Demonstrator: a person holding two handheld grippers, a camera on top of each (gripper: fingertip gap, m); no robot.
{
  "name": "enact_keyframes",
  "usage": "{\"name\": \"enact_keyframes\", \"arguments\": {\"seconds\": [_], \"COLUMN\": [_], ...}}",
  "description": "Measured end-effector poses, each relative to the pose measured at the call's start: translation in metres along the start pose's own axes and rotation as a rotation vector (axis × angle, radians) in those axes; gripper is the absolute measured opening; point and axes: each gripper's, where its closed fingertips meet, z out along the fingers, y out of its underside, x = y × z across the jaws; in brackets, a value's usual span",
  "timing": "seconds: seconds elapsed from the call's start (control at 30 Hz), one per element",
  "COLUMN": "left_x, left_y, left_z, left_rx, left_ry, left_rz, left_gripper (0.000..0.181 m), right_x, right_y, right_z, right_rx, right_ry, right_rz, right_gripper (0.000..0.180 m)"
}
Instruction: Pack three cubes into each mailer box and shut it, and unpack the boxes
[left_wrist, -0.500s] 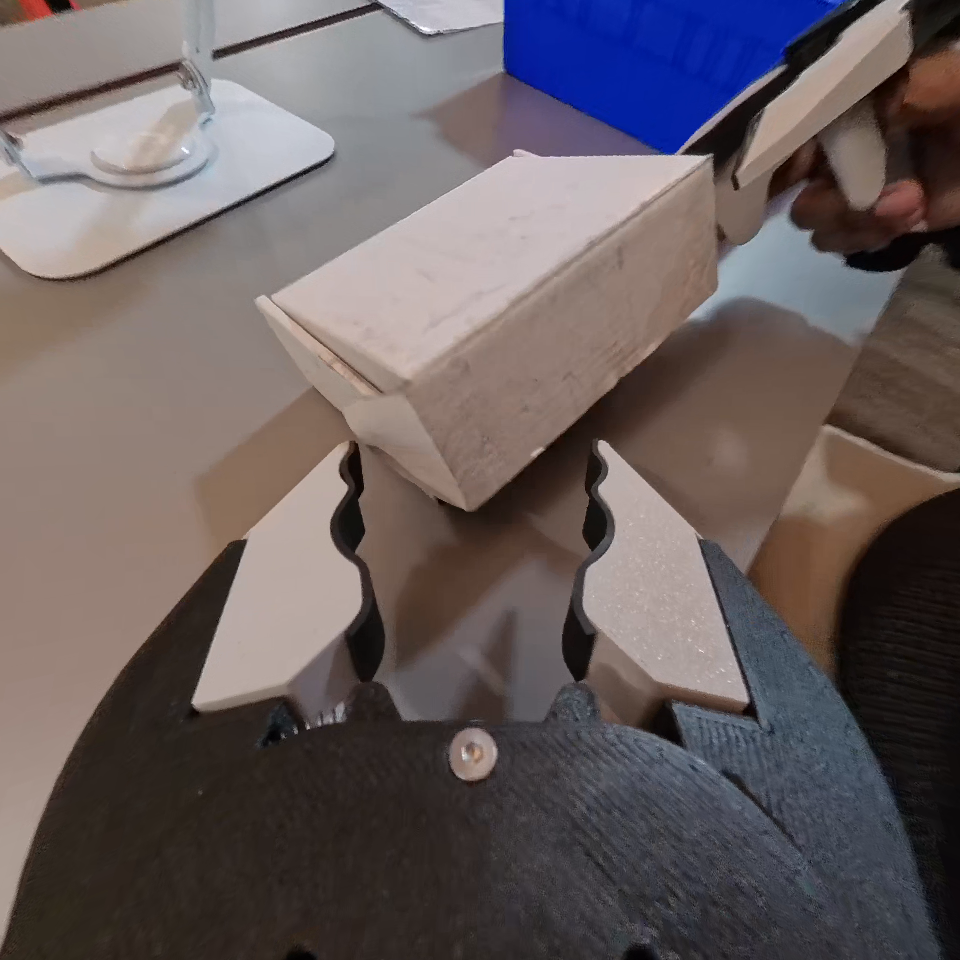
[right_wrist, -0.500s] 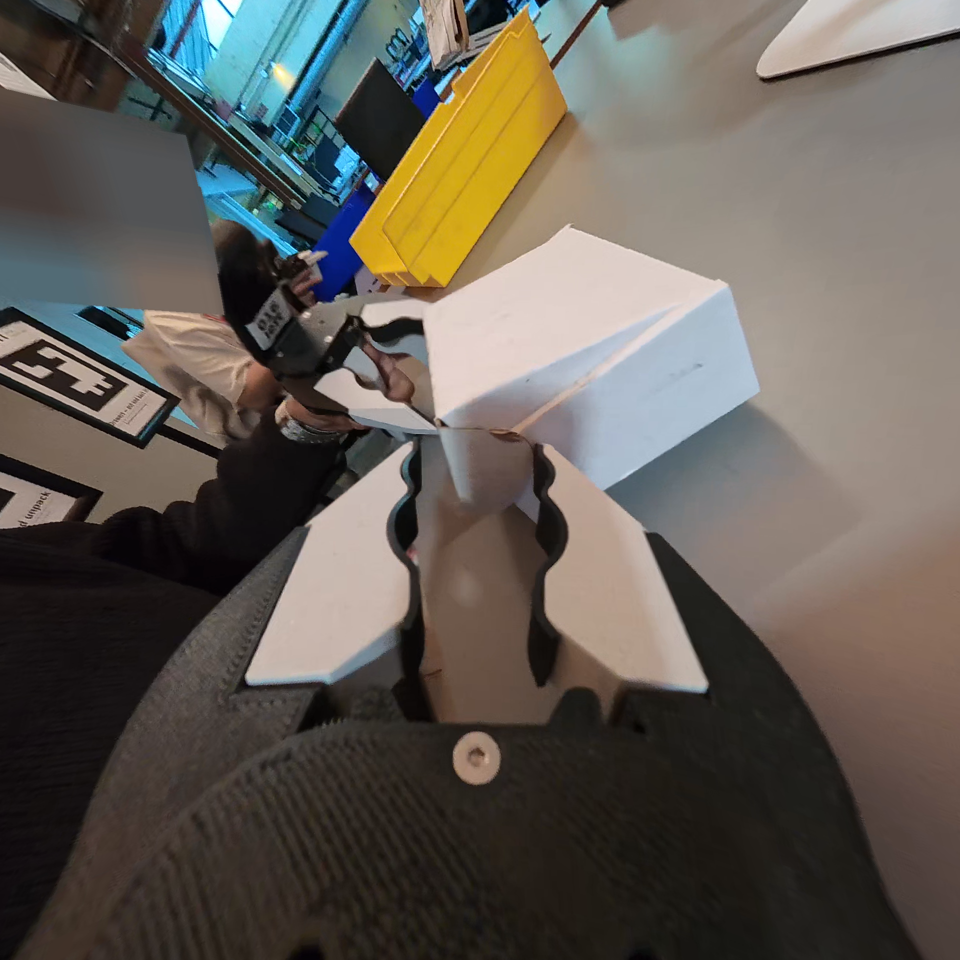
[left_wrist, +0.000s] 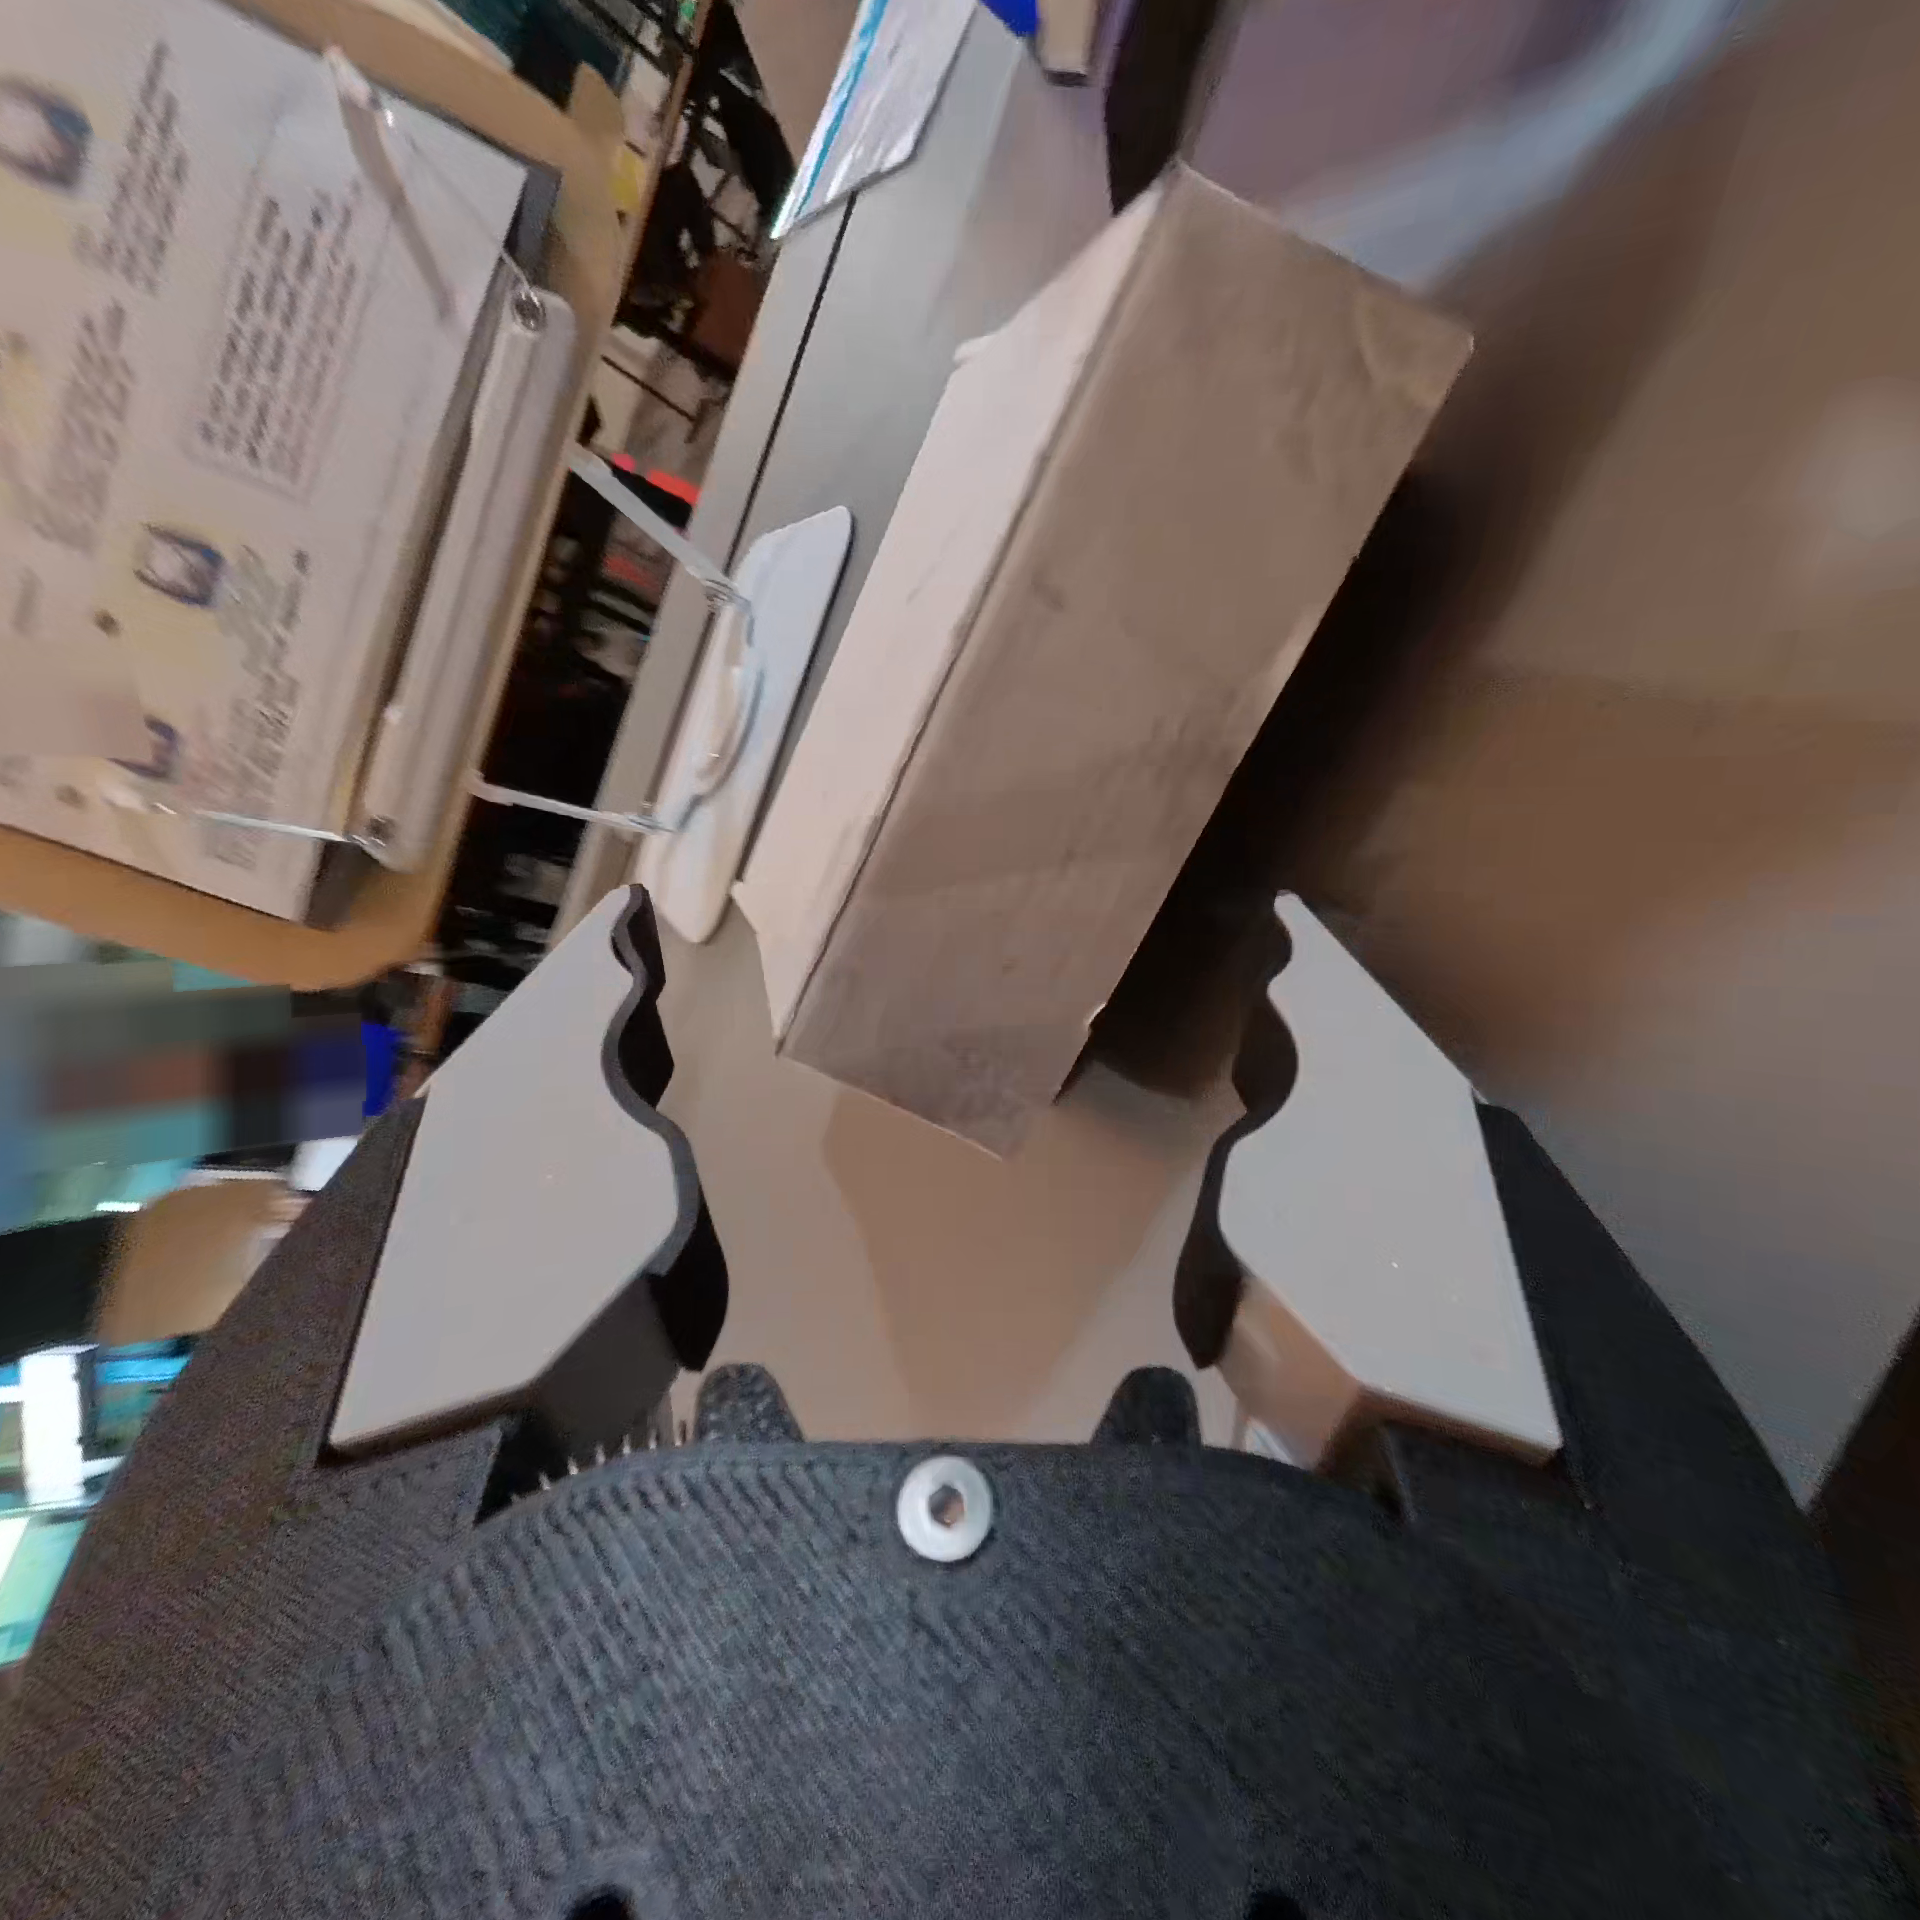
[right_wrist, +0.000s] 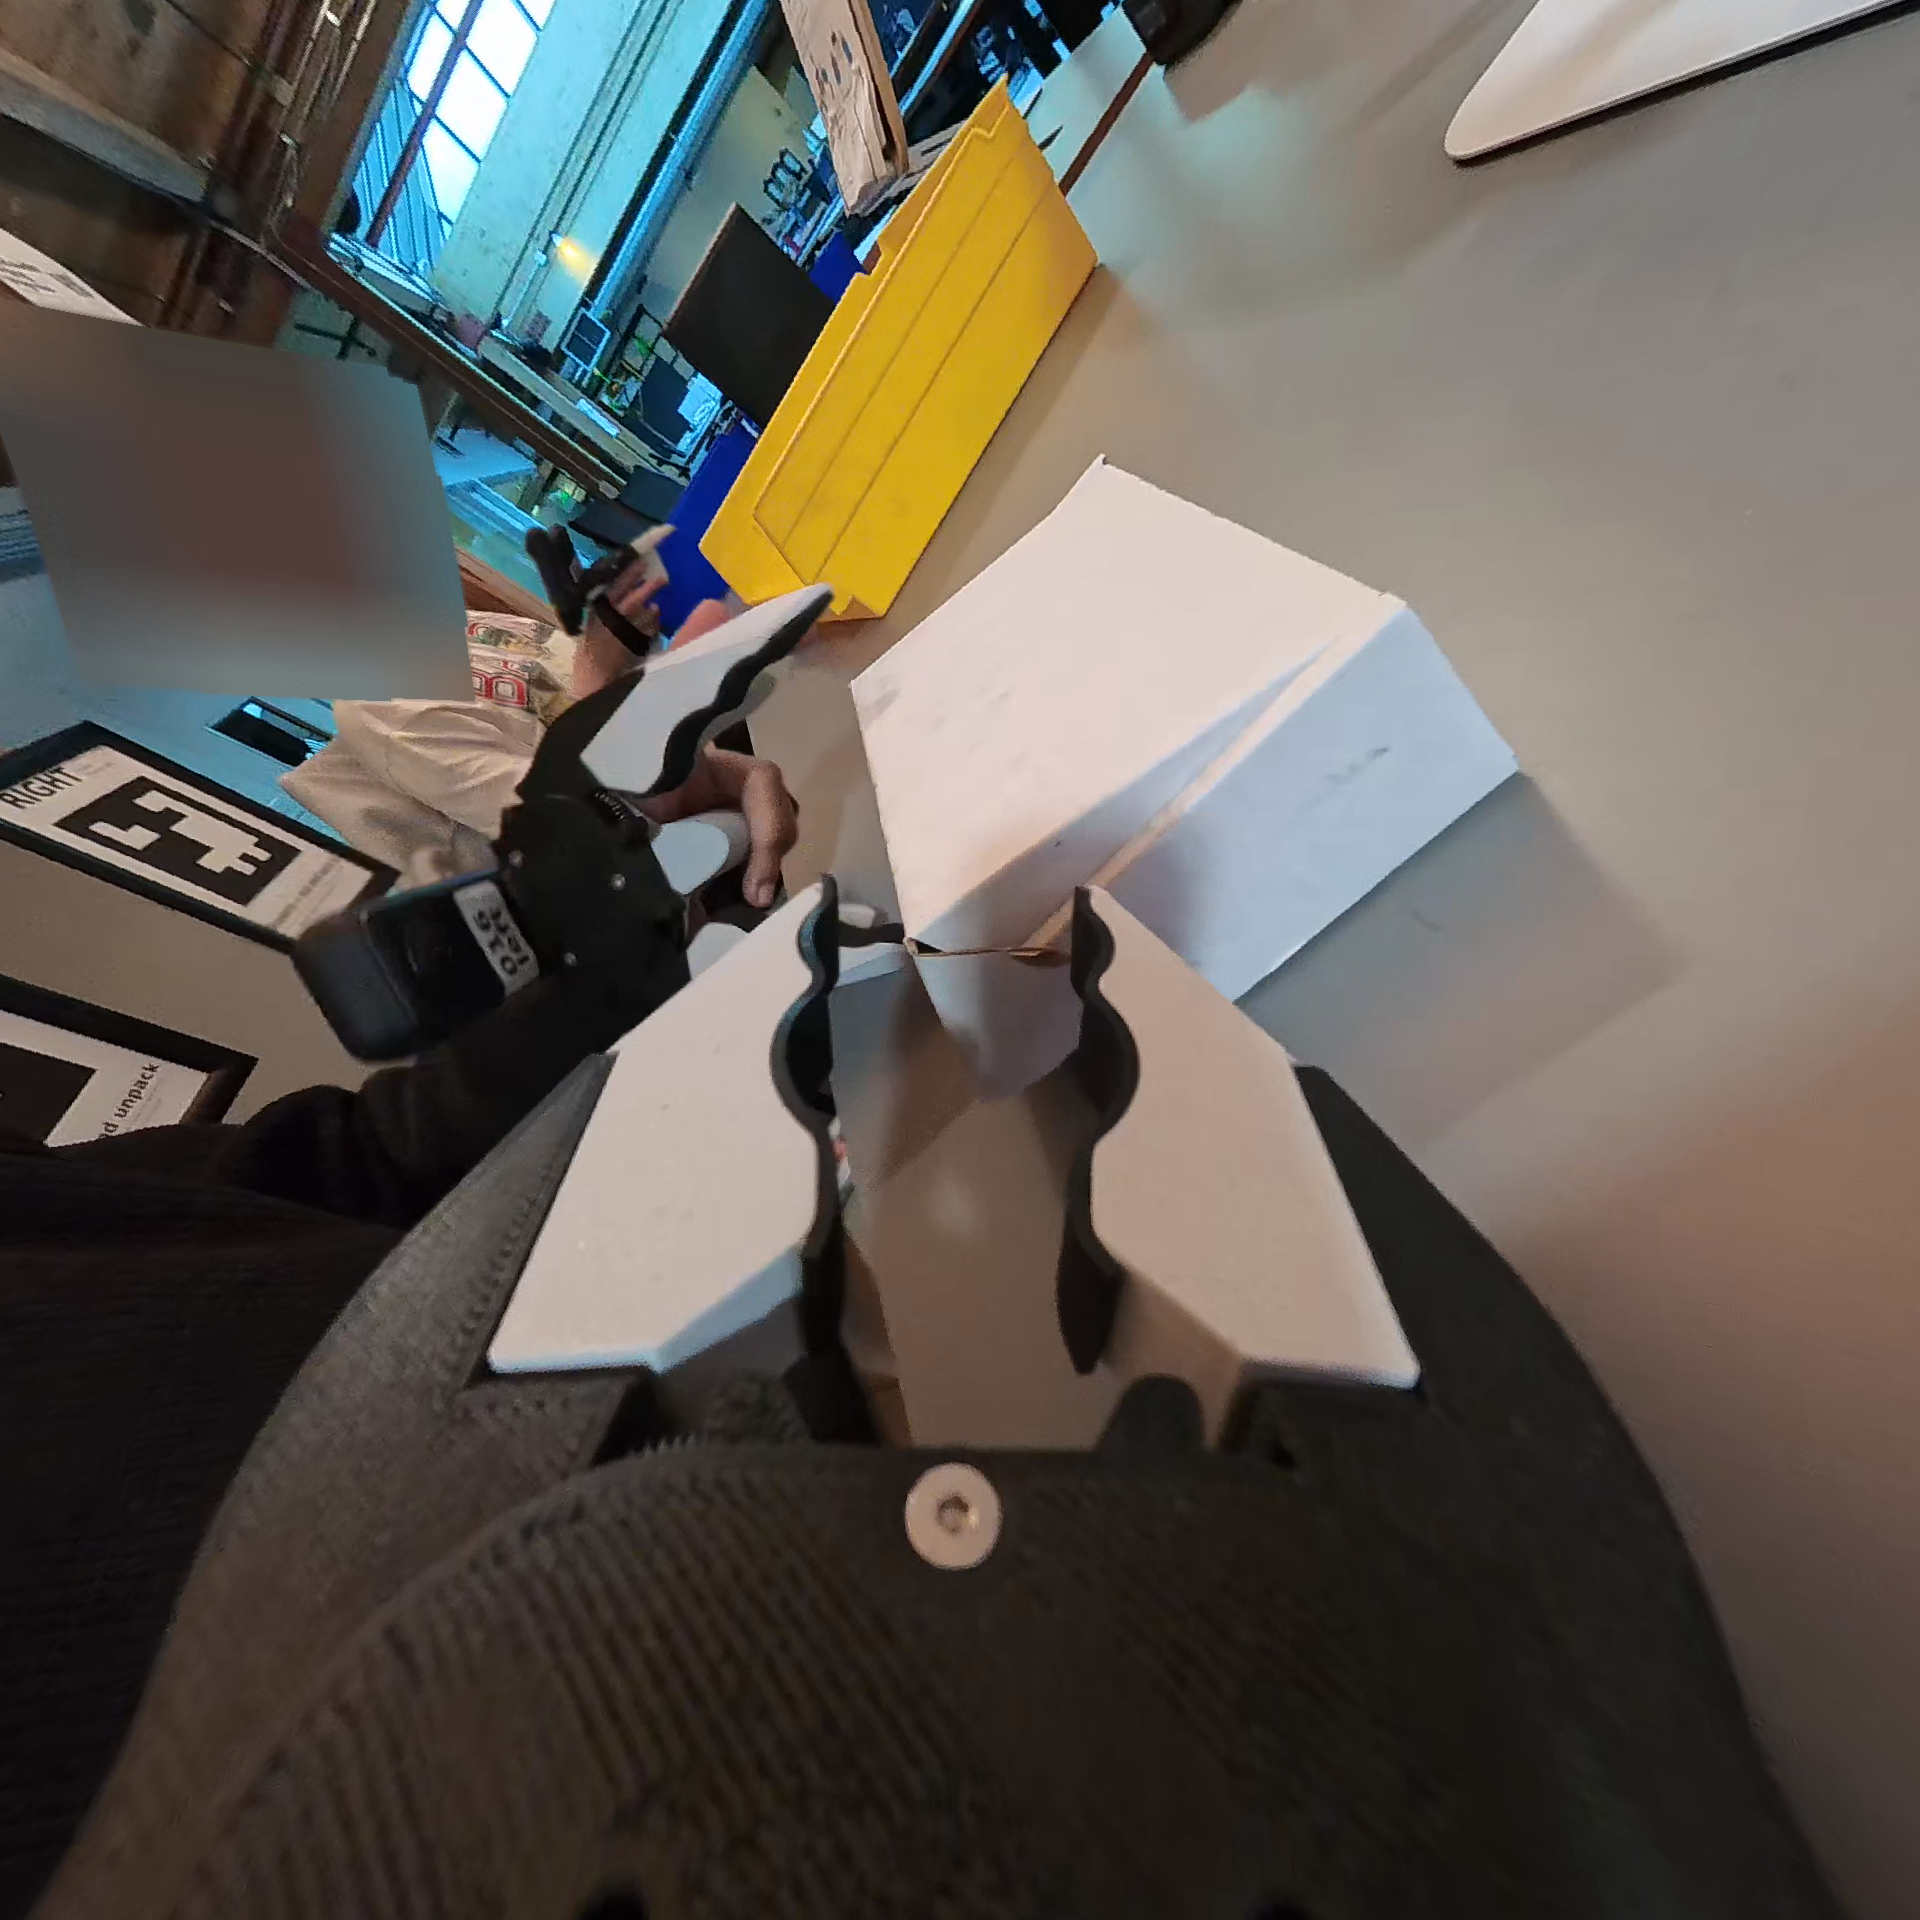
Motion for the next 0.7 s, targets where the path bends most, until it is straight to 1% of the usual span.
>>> {"name": "enact_keyframes", "arguments": {"seconds": [0.03,0.1,0.17,0.3,0.33,0.4,0.53,0.6,0.63,0.7], "left_x": [-0.001,-0.008,-0.009,0.007,0.01,0.014,0.001,-0.012,-0.017,-0.02], "left_y": [-0.001,-0.007,-0.012,-0.019,-0.021,-0.022,-0.026,-0.035,-0.037,-0.037], "left_z": [0.001,0.004,0.007,0.011,0.011,0.011,0.004,-0.006,-0.01,-0.011], "left_rx": [-0.011,-0.005,-0.005,0.009,0.016,0.016,0.05,0.108,0.119,0.116], "left_ry": [-0.036,-0.121,-0.161,-0.145,-0.143,-0.129,-0.188,-0.253,-0.28,-0.287], "left_rz": [0.067,0.163,0.256,0.409,0.431,0.45,0.42,0.41,0.4,0.381], "left_gripper": [0.111,0.103,0.099,0.079,0.071,0.053,0.049,0.018,0.008,0.006], "right_x": [0.001,0.002,0.001,0.001,0.002,0.002,0.004,0.003,0.002,0.001], "right_y": [0.001,0.003,0.005,0.006,0.006,0.006,0.005,0.002,0.0,-0.003], "right_z": [0.0,0.002,0.004,0.004,0.004,0.004,0.003,0.001,0.0,-0.001], "right_rx": [-0.005,-0.017,-0.023,-0.026,-0.028,-0.029,-0.022,-0.007,0.005,0.019], "right_ry": [0.006,0.011,0.006,-0.002,0.0,0.004,0.019,0.013,0.004,-0.009], "right_rz": [-0.005,-0.012,-0.01,0.001,0.001,-0.003,-0.013,-0.01,-0.002,0.013], "right_gripper": [0.044,0.044,0.044,0.044,0.044,0.044,0.045,0.047,0.046,0.046]}}
